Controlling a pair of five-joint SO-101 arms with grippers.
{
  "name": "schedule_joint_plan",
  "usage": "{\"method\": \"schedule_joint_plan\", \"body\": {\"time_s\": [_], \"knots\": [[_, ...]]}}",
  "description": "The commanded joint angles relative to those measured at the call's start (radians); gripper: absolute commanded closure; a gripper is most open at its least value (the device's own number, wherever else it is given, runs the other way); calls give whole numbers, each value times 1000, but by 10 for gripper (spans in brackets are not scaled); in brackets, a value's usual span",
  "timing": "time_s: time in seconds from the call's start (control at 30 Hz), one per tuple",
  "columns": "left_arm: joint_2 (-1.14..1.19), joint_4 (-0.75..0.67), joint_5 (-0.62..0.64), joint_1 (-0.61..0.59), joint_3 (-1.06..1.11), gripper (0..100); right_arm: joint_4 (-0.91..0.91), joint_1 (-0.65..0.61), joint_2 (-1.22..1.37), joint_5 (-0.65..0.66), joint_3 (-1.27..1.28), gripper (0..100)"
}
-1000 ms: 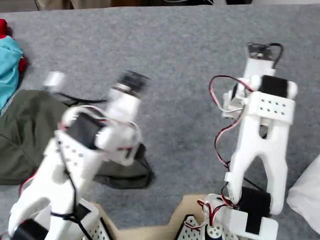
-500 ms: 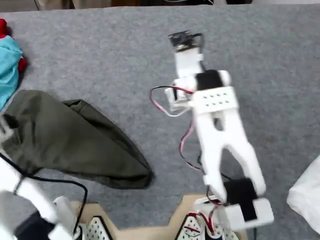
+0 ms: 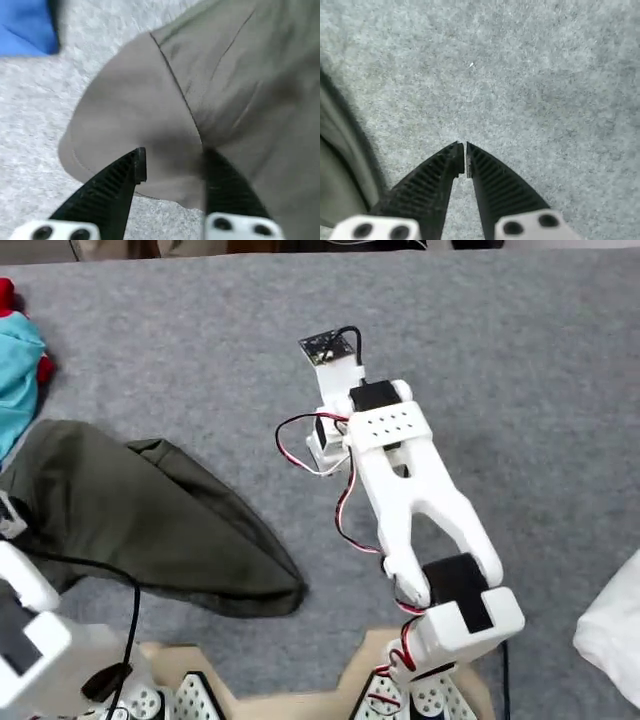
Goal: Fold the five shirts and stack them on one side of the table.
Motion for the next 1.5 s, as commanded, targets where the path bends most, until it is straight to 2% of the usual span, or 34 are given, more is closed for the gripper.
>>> {"method": "schedule_joint_plan", "body": {"time_s": [0.0, 0.33, 0.5, 0.7, 0.8, 0.87, 0.97, 1.07, 1.13, 1.3, 1.47], "knots": [[10, 15, -6, 48, -8, 969, -14, -7, -4, 3, -47, 977], [-166, 374, -5, 256, -253, 981, -20, -10, -10, 9, -50, 977], [-305, 522, -5, 514, -301, 981, -20, -7, -10, 12, -50, 977], [-430, 548, -3, 865, -166, 981, -64, 22, -4, 158, -68, 977], [-466, 548, -2, 967, -97, 981, -92, 84, -2, 180, -130, 977], [-483, 548, 25, 991, -54, 981, -91, 131, -2, 180, -159, 977], [-512, 549, 104, 971, 0, 941, -89, 205, -10, 181, -166, 977], [-550, 549, 249, 867, 29, 759, -91, 254, -10, 195, -170, 976], [-575, 549, 331, 750, 20, 661, -91, 263, -10, 230, -170, 976], [-570, 514, 299, 428, -133, 664, -91, 257, -8, 236, -165, 976], [-456, 334, 255, 152, -150, 664, -83, 226, -7, 236, -163, 976]]}}
